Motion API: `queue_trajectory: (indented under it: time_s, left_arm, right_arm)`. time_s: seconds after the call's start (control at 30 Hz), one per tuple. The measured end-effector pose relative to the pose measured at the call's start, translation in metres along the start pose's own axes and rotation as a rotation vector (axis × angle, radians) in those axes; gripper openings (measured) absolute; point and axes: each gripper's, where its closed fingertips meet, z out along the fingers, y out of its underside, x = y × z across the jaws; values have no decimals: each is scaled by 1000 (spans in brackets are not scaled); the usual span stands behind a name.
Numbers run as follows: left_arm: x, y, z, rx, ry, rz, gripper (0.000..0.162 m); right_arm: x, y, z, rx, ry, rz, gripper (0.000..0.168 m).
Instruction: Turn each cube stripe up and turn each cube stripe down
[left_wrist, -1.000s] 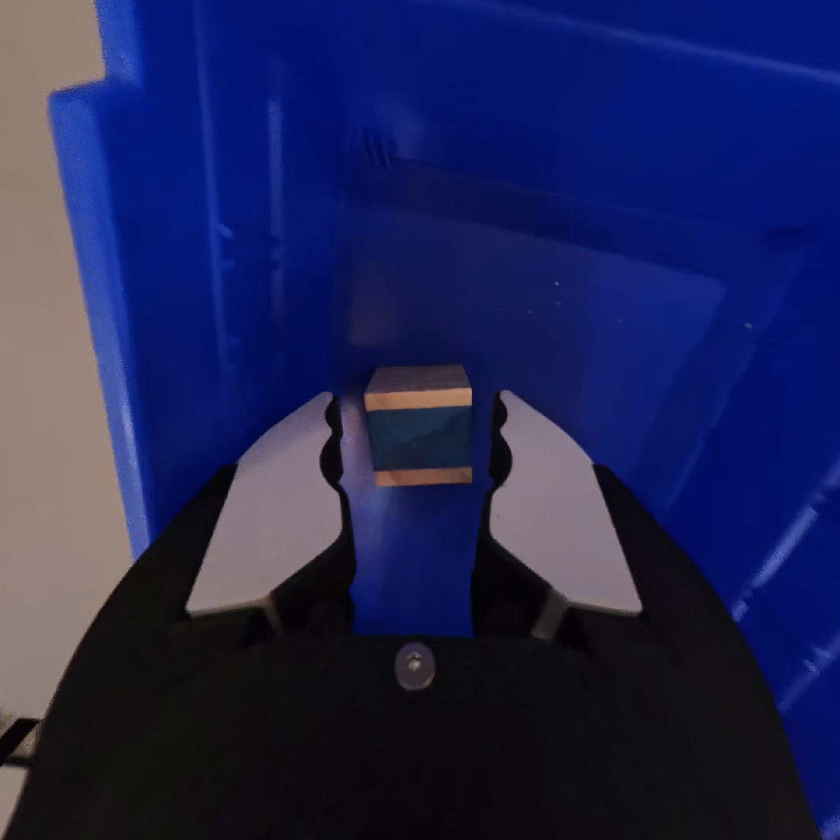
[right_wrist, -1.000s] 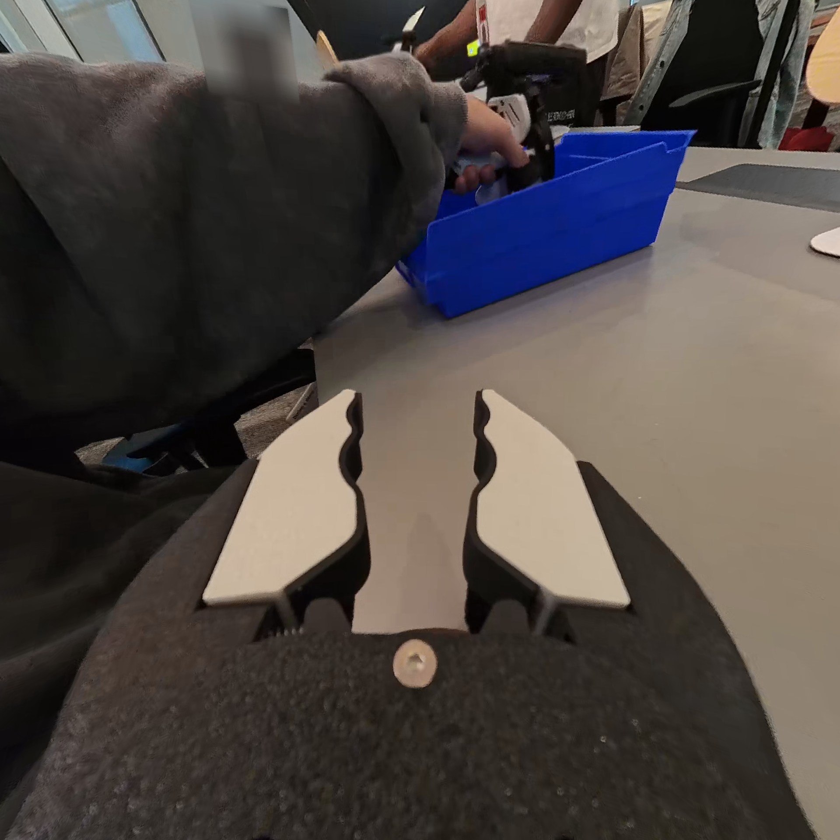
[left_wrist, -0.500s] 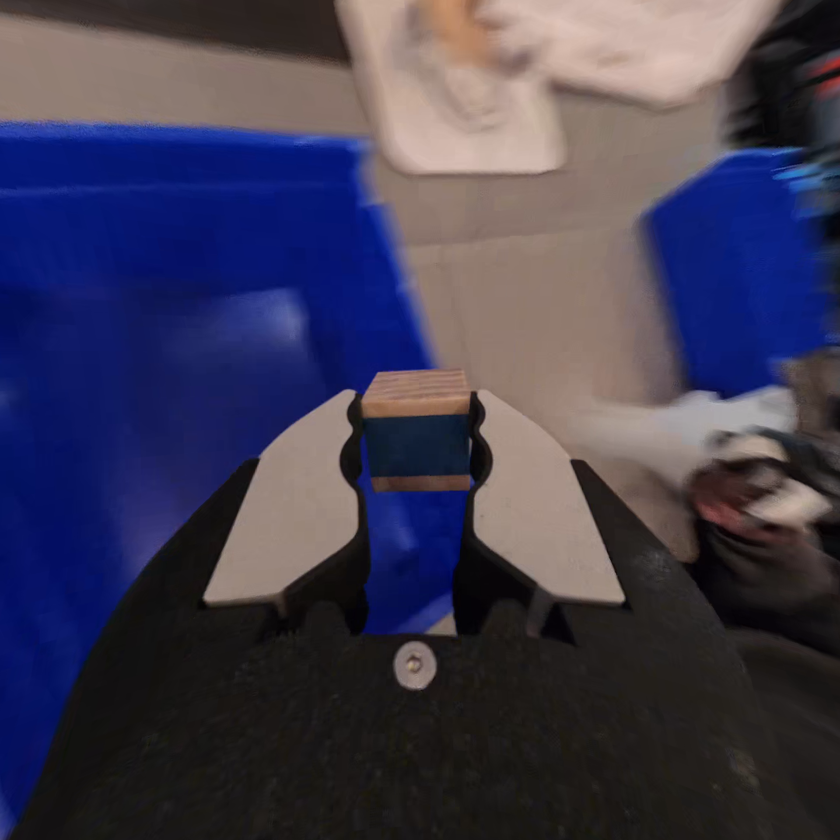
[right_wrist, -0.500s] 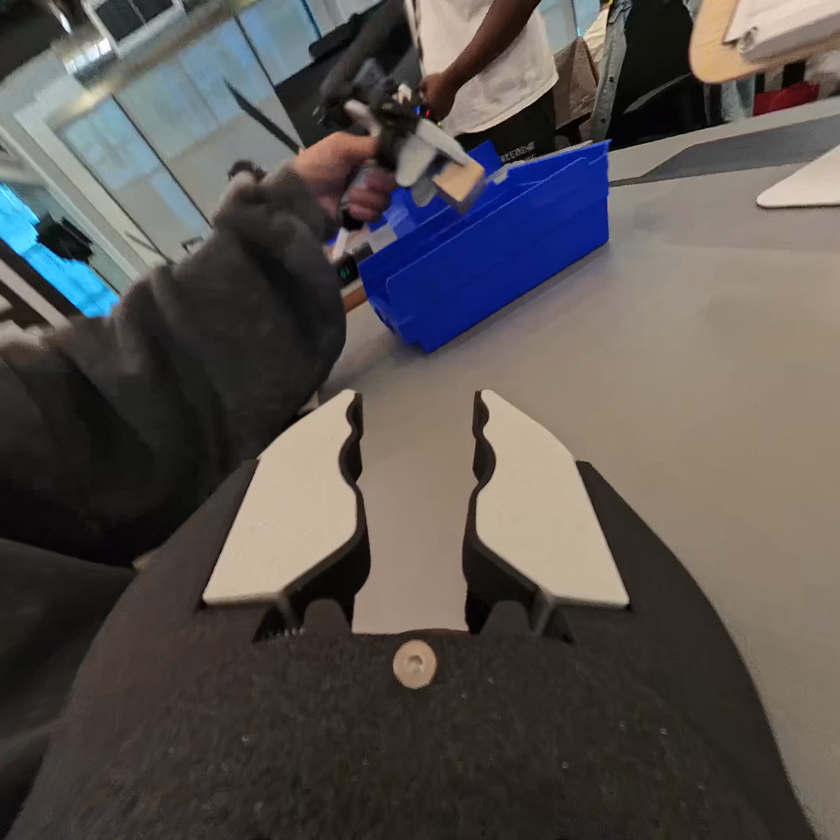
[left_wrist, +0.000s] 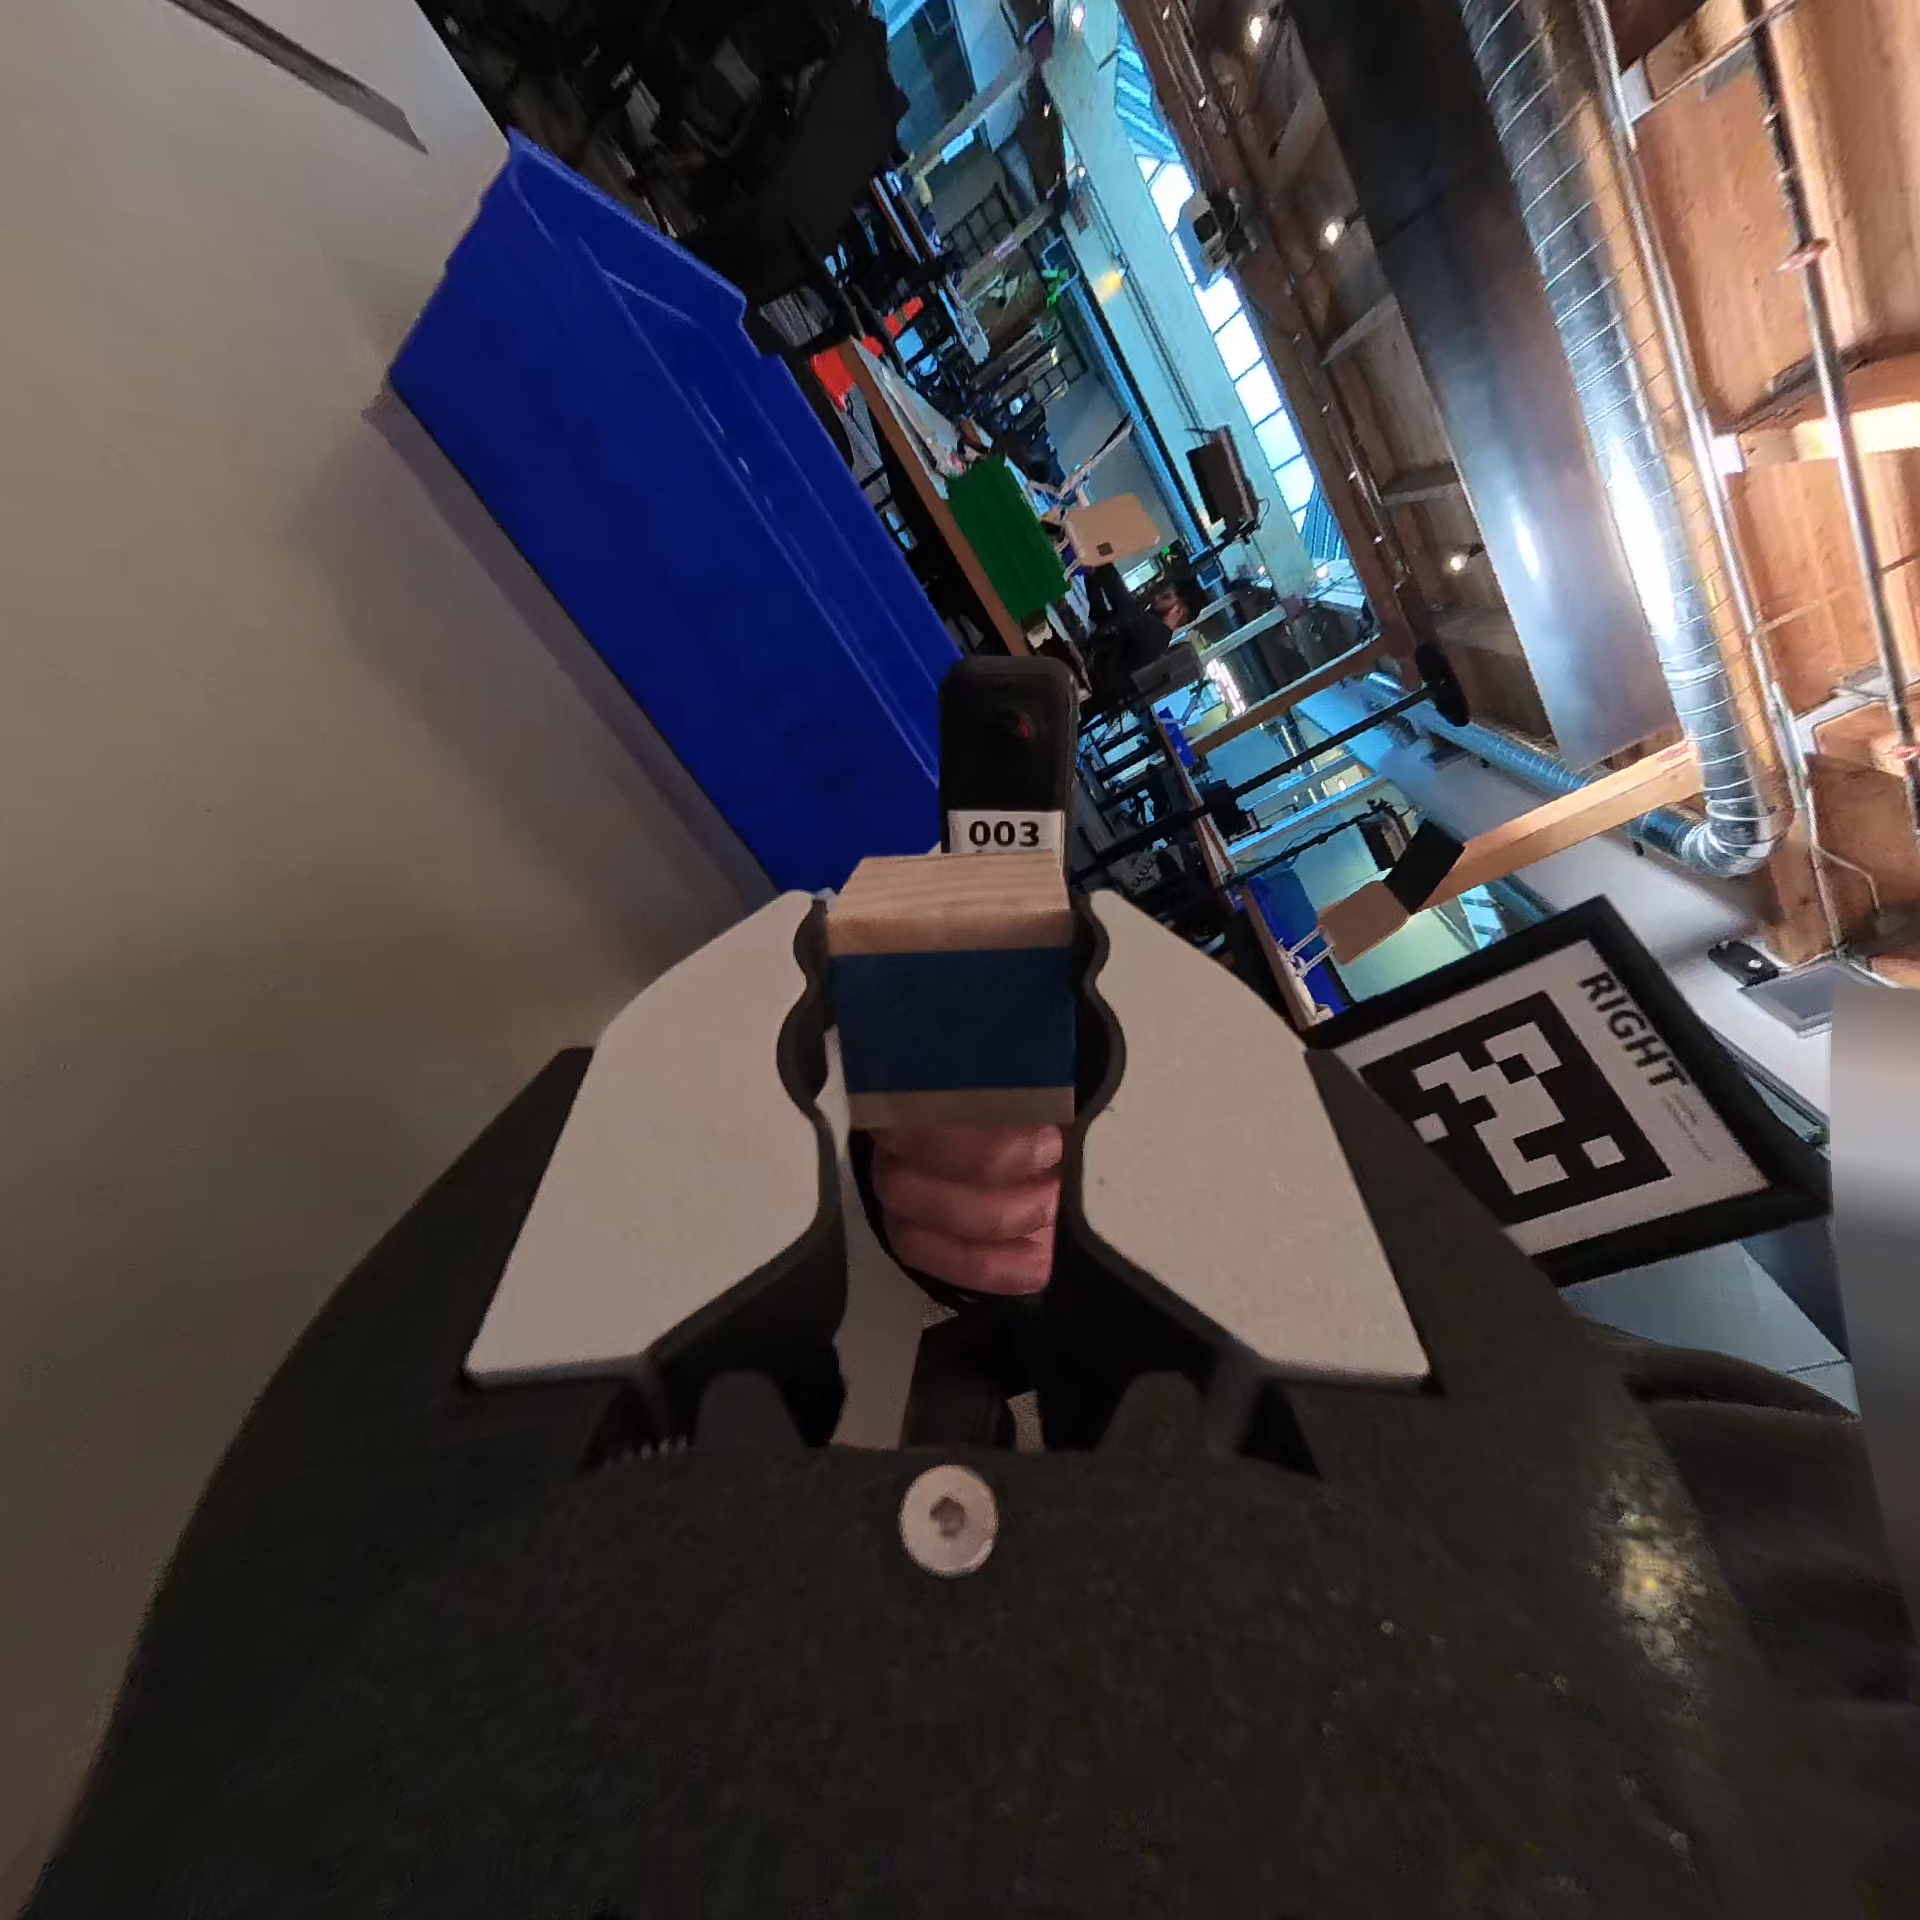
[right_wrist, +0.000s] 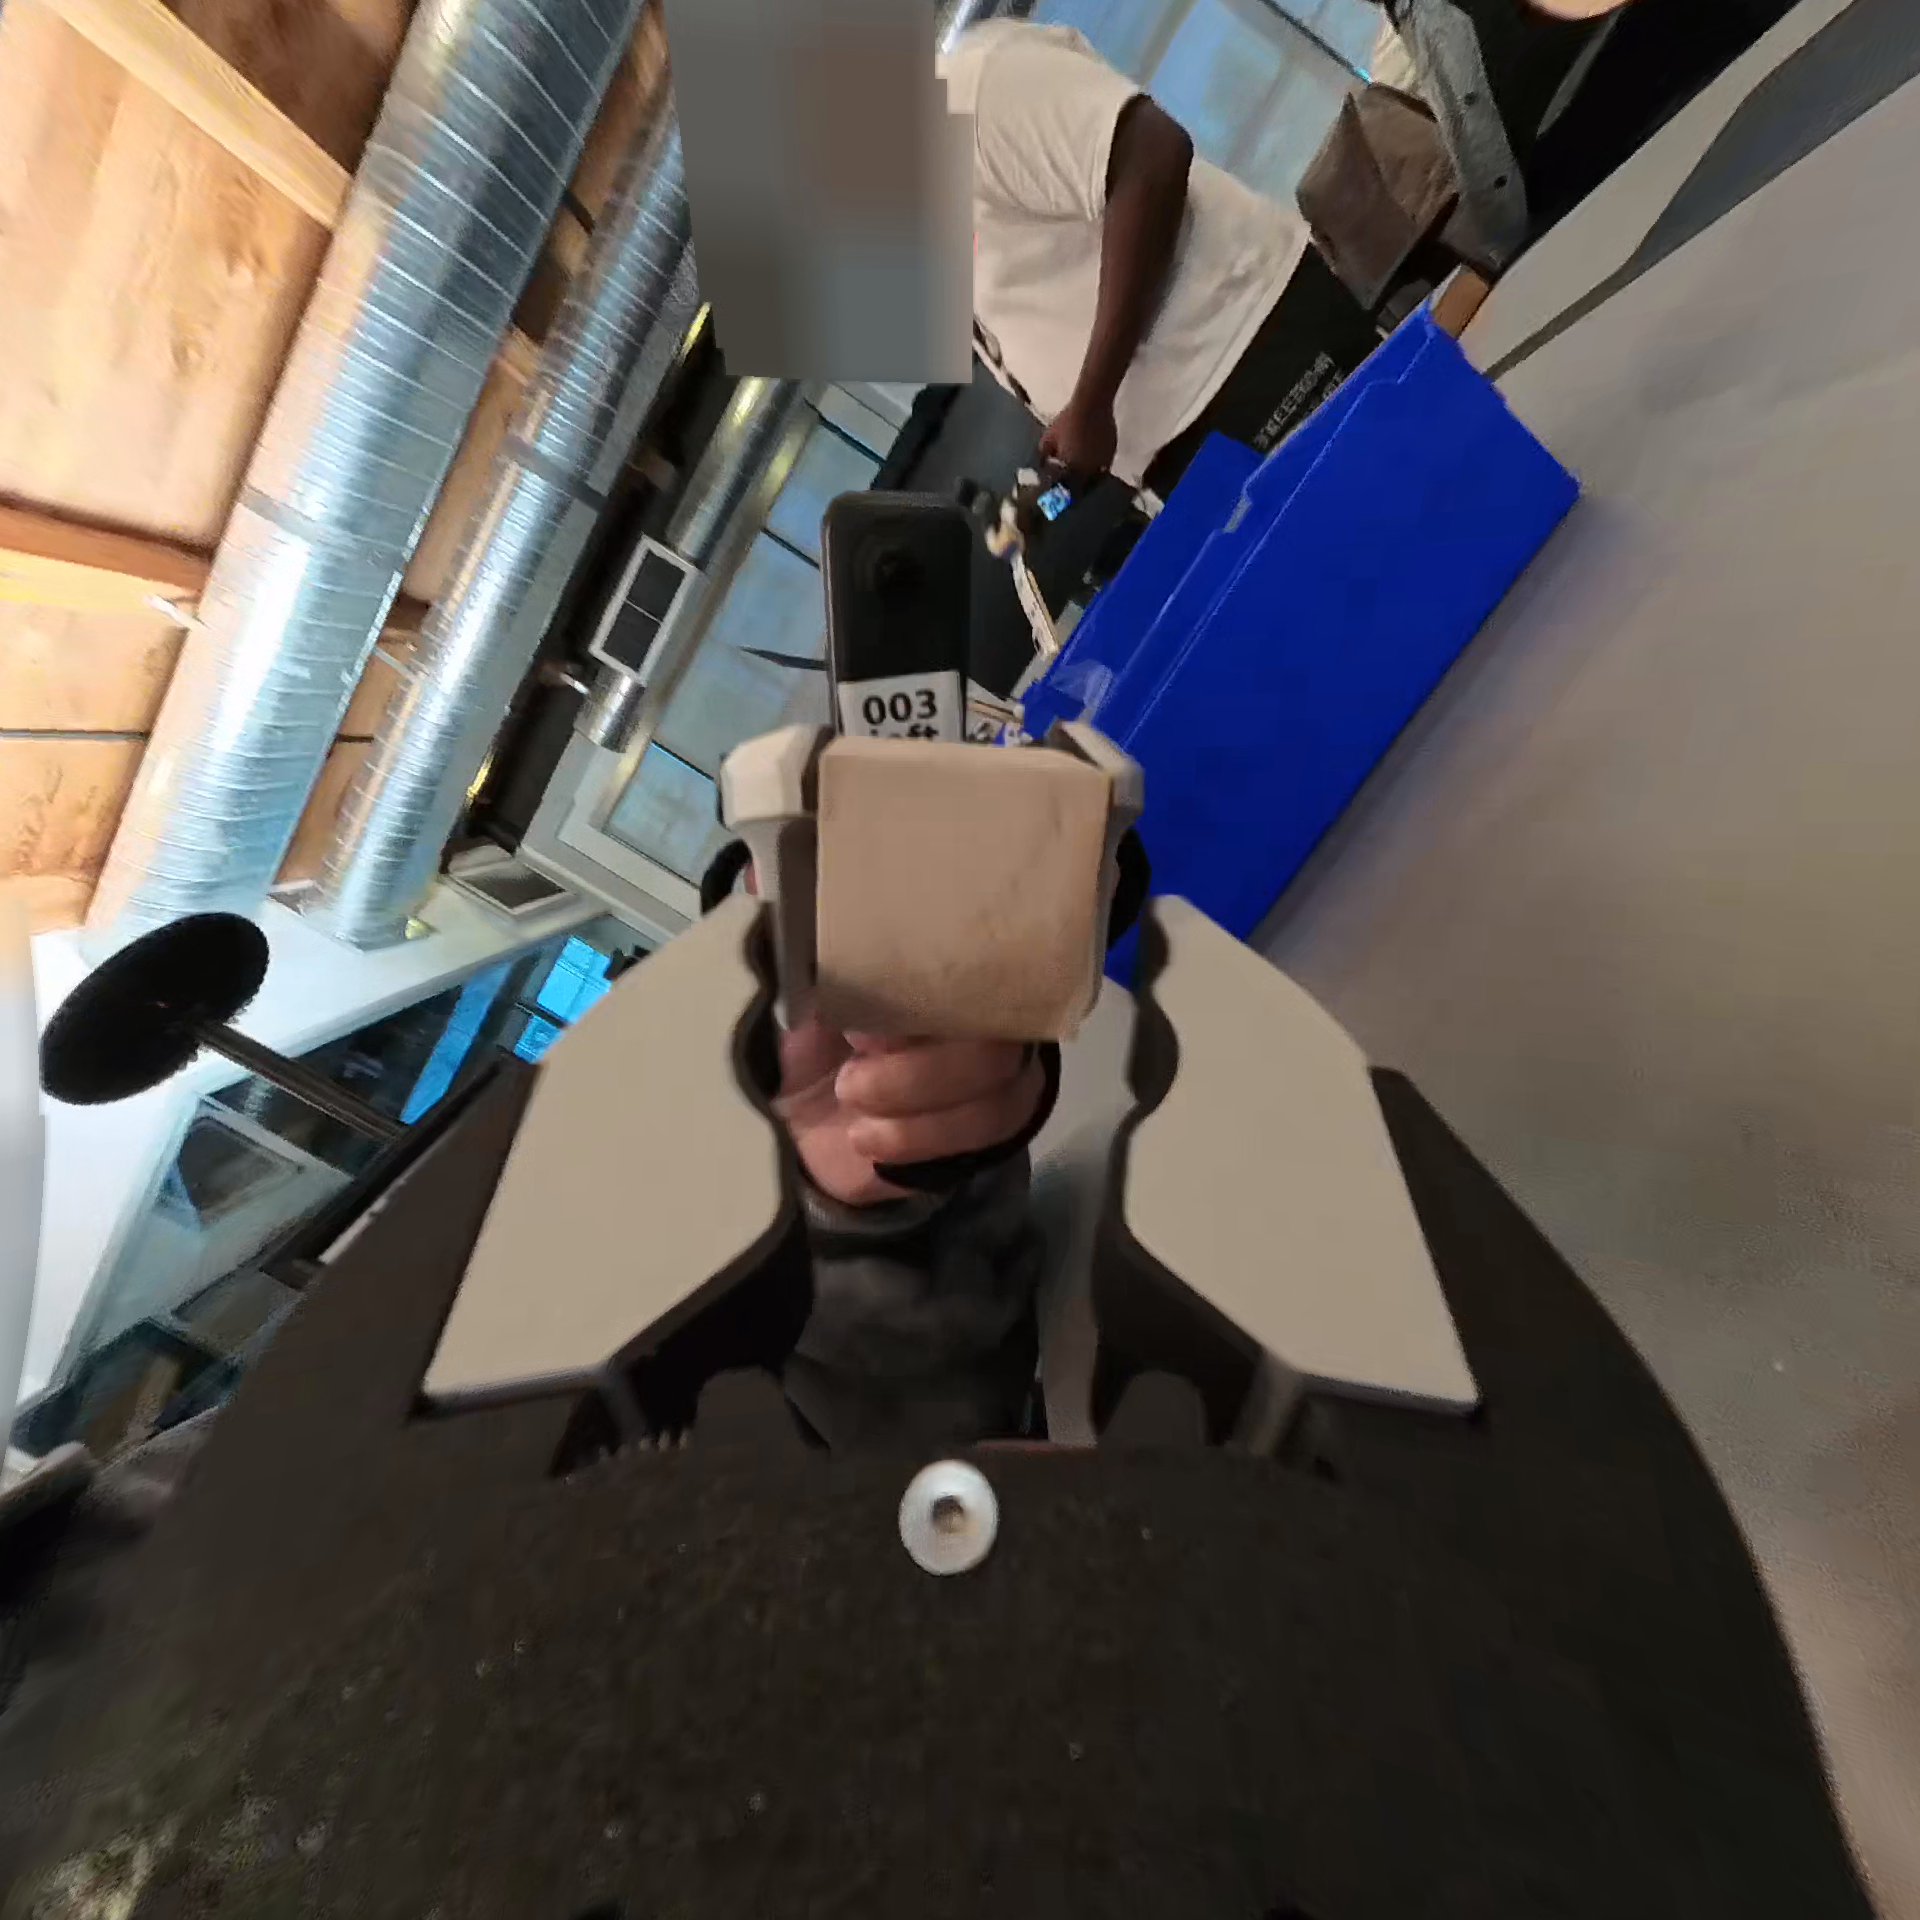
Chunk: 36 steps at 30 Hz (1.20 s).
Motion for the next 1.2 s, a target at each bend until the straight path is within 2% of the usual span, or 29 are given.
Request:
queue_trajectory:
  time_s: [0.03,0.17,0.2,0.23,0.27,0.33,0.4,0.47,0.57,0.67,0.73,0.83,0.9,0.97,1.03,1.2]
  left_arm:
    - [-1,3,6,-1,-1,4,43]
    - [-7,14,13,-27,-1,42,43]
    - [-7,15,9,-11,0,46,49]
    - [-7,15,1,9,-11,57,70]
    - [-7,19,-9,11,-36,89,81]
    - [-7,36,-33,1,-104,230,87]
    - [-15,60,-59,21,-232,410,86]
    - [-16,88,-73,8,-287,521,81]
    - [-12,110,-77,-41,-332,548,80]
    - [3,119,-71,-82,-244,520,73]
    - [2,121,-70,-92,-246,532,71]
    - [-5,127,-68,-146,-254,519,71]
    - [-3,130,-66,-160,-223,494,71]
    - [0,132,-65,-174,-184,460,71]
    - [3,135,-65,-185,-152,435,71]
    - [8,142,-65,-212,-135,433,71]
  right_arm:
    - [0,-2,-6,2,-19,12,46]
    - [7,-4,-22,-13,17,7,45]
    - [8,-5,-25,-3,34,-13,45]
    - [7,-4,-27,1,36,-24,45]
    - [5,-3,-29,-5,30,-28,45]
    - [3,0,-35,-16,35,-46,45]
    - [3,2,-41,-24,56,-76,44]
    - [1,4,-41,-37,54,-86,45]
    - [-5,8,-37,-65,43,-104,45]
    - [-32,-4,-45,-86,49,-207,45]
    - [-50,-30,-69,-97,175,-374,45]
    - [-45,-84,-144,-127,609,-549,45]
    - [-16,-105,-211,-248,964,-528,45]
    - [17,-111,-271,-380,1245,-404,45]
    - [42,-106,-294,-512,1300,-292,45]
    - [87,-99,-318,-834,1363,-127,46]
